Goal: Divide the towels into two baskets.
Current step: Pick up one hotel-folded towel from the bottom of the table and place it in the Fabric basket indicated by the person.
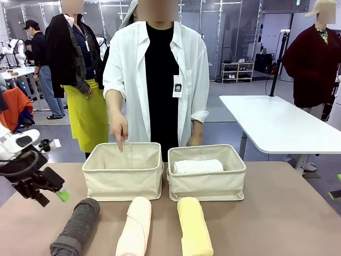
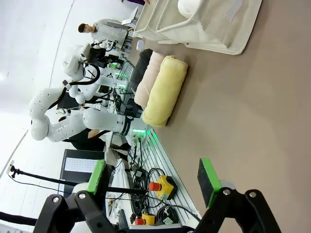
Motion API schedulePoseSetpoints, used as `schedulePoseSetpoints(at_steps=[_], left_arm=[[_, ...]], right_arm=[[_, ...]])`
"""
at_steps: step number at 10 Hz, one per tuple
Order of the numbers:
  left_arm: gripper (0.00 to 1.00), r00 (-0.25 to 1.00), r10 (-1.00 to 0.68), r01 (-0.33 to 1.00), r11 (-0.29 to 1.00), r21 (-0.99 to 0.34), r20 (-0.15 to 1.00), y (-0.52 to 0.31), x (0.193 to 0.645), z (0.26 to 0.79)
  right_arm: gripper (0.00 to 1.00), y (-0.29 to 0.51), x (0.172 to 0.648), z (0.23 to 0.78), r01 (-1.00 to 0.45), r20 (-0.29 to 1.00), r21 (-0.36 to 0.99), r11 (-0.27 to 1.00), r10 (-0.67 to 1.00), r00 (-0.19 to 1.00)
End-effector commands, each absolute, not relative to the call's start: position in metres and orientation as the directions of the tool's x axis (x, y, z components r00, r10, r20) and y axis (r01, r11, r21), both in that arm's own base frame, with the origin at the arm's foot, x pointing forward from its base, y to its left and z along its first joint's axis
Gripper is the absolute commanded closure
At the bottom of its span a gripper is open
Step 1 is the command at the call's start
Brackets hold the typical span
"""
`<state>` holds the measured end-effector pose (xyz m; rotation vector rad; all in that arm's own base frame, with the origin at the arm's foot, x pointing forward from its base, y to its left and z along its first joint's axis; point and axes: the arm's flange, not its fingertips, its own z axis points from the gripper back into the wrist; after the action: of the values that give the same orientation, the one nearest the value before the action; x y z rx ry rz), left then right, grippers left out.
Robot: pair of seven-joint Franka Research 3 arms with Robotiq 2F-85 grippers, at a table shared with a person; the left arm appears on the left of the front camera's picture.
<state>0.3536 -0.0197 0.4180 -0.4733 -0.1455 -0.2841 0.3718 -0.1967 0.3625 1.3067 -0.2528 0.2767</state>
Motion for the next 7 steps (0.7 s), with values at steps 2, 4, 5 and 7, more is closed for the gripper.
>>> schedulePoseSetpoints(at_steps=[2, 4, 5, 7], left_arm=[[0.00, 0.968, -0.158, 0.222, 0.899, -0.377, 0.192, -0.046, 0.319, 0.372], [0.00, 0.970, -0.182, 0.230, 0.905, -0.359, 0.163, -0.058, 0.320, 0.357], [0.00, 0.973, -0.173, 0.216, 0.912, -0.350, 0.150, -0.061, 0.325, 0.350], [0.00, 0.973, -0.177, 0.217, 0.924, -0.316, 0.151, -0.067, 0.333, 0.340]], right_arm=[[0.07, -0.194, 0.368, 0.366, -0.342, 0.340, 0.908, 0.243, 0.050, 0.939], [0.07, -0.194, 0.368, 0.366, -0.342, 0.340, 0.908, 0.243, 0.050, 0.939], [0.07, -0.194, 0.368, 0.366, -0.342, 0.340, 0.908, 0.243, 0.050, 0.939], [0.07, -0.194, 0.368, 0.366, -0.342, 0.340, 0.908, 0.243, 0.050, 0.939]])
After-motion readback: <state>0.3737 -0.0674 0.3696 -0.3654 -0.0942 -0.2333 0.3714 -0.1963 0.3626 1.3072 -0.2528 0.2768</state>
